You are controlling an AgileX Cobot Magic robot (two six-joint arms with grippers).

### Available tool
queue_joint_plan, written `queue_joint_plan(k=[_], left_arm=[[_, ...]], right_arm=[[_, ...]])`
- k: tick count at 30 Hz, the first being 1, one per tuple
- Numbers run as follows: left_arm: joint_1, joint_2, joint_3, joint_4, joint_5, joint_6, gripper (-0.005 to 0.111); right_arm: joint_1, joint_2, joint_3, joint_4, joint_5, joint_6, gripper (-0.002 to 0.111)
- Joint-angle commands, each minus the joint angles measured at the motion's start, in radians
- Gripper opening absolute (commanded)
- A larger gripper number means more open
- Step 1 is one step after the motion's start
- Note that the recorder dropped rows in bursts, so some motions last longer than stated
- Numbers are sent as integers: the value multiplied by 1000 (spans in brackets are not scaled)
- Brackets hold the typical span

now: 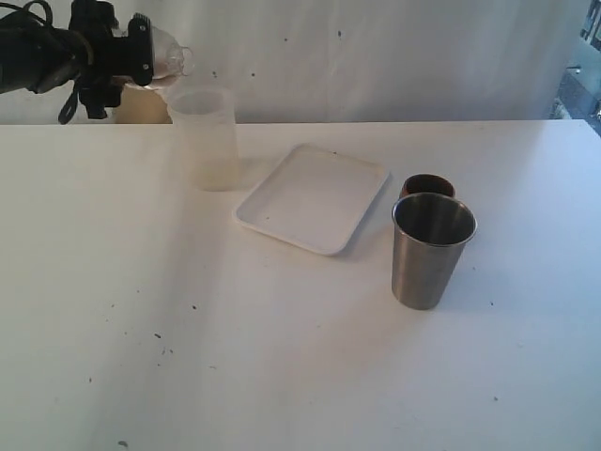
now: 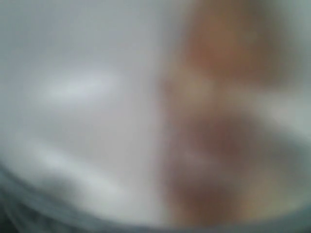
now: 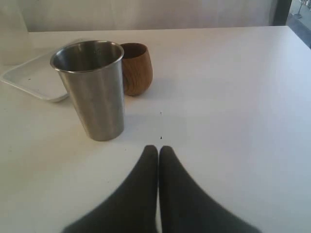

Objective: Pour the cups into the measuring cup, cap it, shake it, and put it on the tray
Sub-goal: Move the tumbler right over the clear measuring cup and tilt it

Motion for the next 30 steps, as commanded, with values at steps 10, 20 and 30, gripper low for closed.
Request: queue_joint_plan(k=[10, 20, 30], left_arm=[[-2, 35, -56, 19, -19, -48, 0], [-2, 38, -56, 135, 19, -50, 0], [-2, 27, -56, 135, 29, -153, 0]], right_arm=[[1, -6, 2, -5, -10, 1, 0], [1, -6, 2, -5, -10, 1, 0], [1, -6, 2, -5, -10, 1, 0]])
